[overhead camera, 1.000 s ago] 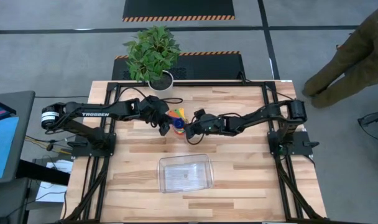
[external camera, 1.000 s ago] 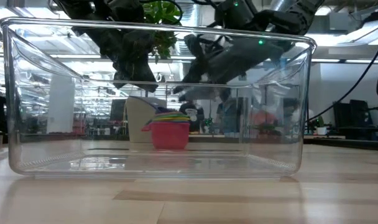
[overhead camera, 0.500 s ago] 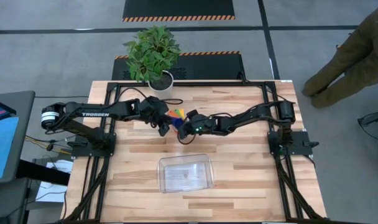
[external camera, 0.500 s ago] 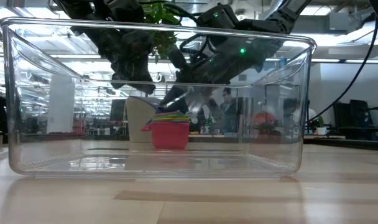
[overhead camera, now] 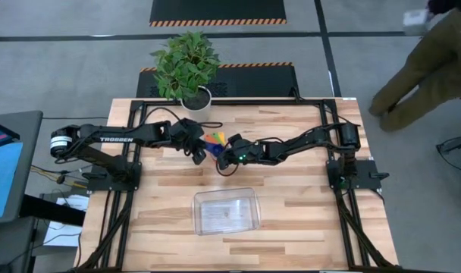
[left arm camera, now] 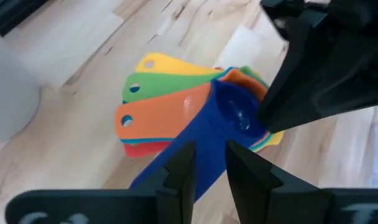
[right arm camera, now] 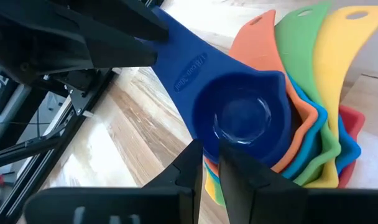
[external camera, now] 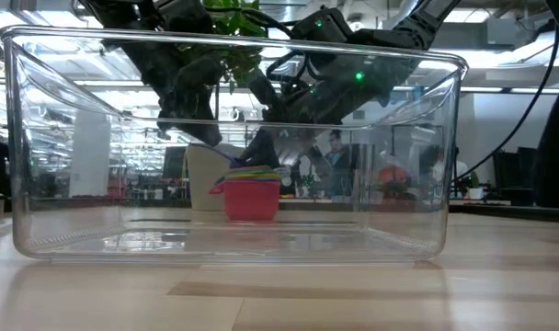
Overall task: Nest measuring cups in basket
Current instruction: Stack the dark blue measuring cups on top of the orange measuring cups
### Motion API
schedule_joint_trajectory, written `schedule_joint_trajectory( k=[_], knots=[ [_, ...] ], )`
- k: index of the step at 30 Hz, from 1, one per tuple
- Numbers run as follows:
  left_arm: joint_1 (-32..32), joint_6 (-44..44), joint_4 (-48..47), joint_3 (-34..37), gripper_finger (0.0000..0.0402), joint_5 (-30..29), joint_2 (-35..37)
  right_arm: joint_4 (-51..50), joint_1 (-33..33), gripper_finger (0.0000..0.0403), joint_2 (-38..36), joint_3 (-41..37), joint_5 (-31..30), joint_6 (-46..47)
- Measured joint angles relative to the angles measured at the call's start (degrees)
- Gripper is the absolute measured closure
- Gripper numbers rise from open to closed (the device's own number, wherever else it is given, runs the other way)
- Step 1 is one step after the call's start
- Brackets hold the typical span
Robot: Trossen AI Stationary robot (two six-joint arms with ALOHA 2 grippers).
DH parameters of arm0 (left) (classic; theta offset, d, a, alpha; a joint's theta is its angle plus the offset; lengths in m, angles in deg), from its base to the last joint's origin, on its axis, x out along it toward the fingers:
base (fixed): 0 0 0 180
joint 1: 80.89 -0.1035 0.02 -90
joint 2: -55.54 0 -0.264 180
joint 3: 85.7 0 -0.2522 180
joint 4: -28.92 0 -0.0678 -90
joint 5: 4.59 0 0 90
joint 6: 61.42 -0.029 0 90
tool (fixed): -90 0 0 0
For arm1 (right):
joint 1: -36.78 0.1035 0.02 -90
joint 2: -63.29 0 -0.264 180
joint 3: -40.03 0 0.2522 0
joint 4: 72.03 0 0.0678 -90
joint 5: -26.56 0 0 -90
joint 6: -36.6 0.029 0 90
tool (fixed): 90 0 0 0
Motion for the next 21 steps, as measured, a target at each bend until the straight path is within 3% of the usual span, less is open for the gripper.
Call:
schedule_joint_trajectory(
  k=[21],
  knots=[
    [-0.04, 0.01, -1.34, 0.21, 0.0325, -2.55, -2.06, 0.21, 0.11, 0.033, -0.1, 0.0, -1.11, -0.37]
  ],
)
